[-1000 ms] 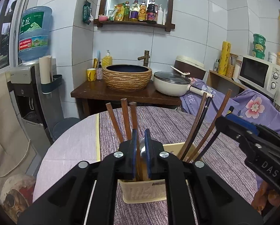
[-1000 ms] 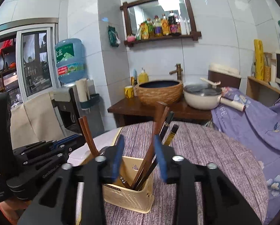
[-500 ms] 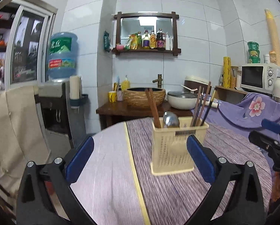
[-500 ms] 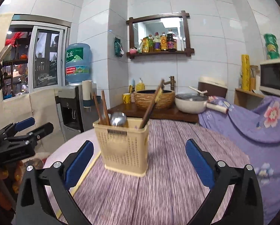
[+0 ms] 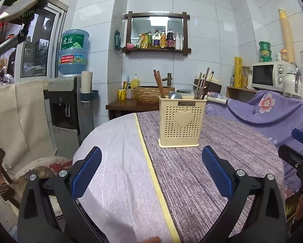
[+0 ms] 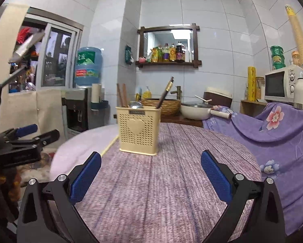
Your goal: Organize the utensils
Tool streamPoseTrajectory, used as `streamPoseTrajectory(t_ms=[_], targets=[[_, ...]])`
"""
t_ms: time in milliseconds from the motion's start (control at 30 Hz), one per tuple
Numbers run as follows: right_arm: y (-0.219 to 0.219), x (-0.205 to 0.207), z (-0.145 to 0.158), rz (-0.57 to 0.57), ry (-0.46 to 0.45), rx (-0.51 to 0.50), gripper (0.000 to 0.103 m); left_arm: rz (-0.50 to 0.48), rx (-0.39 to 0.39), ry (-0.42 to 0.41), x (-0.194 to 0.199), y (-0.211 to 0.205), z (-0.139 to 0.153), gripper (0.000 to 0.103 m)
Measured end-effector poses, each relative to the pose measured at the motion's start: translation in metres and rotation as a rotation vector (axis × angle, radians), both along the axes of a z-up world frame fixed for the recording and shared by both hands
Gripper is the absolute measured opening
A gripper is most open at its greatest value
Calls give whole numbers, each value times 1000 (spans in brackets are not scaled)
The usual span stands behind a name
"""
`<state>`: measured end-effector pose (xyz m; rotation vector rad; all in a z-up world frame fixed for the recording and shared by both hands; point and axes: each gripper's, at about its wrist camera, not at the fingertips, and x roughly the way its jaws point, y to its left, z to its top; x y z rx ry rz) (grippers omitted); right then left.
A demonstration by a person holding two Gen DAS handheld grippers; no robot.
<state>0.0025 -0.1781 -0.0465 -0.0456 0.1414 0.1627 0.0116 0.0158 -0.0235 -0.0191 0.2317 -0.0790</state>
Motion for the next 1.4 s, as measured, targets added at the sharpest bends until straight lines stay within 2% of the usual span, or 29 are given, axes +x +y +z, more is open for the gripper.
streamPoseTrajectory(t_ms=[233,500,1400], targets=[[19,-19,15,3,-50,-37,97,-33,-6,-42,-23,-5,14,97],[7,-14,9,-1,7,22,97,-33,-22,-20,-21,-1,15,97],[4,-10,4,-11,33,35,97,-38,-28,-1,-13,0,13,97]])
